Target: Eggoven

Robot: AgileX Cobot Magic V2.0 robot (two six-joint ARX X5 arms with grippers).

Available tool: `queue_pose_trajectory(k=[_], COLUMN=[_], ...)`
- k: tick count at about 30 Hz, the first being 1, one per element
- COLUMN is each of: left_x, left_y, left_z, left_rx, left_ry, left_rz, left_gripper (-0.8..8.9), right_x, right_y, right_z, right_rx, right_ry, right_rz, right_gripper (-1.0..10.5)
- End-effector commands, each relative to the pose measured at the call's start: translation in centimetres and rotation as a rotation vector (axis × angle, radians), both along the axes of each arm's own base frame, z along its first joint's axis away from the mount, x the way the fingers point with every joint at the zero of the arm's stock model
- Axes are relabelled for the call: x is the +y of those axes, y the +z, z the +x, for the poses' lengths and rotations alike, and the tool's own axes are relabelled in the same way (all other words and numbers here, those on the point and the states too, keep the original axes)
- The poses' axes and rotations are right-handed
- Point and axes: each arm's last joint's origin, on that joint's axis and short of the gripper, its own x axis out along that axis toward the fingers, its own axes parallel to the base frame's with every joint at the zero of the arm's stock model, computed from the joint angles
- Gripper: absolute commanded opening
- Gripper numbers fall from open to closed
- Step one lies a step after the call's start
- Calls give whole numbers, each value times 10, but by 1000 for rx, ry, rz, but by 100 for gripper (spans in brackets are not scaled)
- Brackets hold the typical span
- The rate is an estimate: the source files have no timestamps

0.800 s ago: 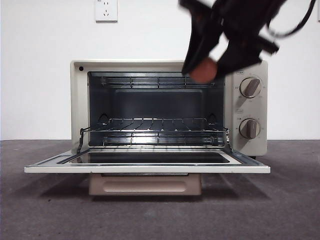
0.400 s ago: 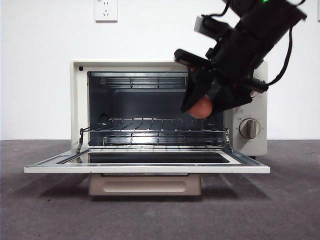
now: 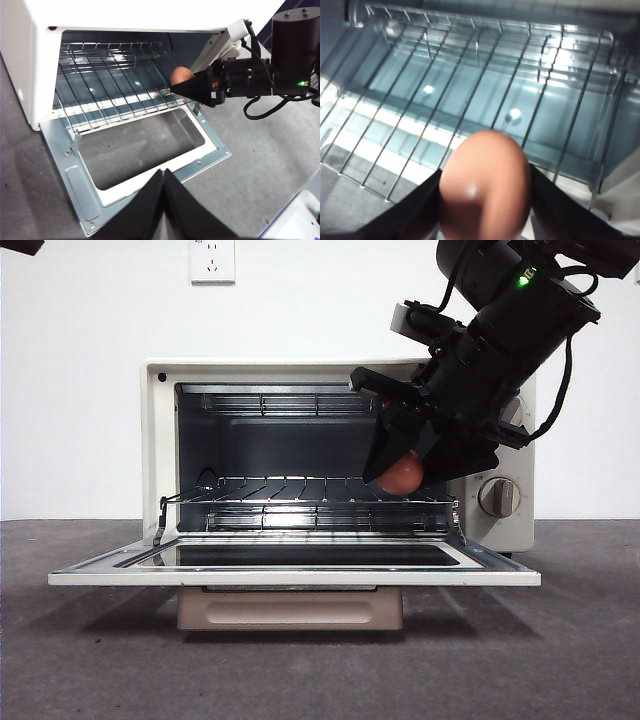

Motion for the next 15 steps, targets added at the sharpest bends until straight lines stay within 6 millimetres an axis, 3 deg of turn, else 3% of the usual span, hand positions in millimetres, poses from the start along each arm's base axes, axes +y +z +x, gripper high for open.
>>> queue_pose_trajectory(k=[1, 15], left_x=[0, 0], left_y=[3, 3], left_z=[0, 0], left_rx=[-7, -1], left_ry=[3, 6], left_rz=[-7, -15], left_gripper=[6, 6], right_x=[5, 9], right_y=[-1, -2], right_z=[4, 1], right_rx=[0, 17], right_ry=[2, 34], right_rz=[12, 23], right_gripper=[3, 3])
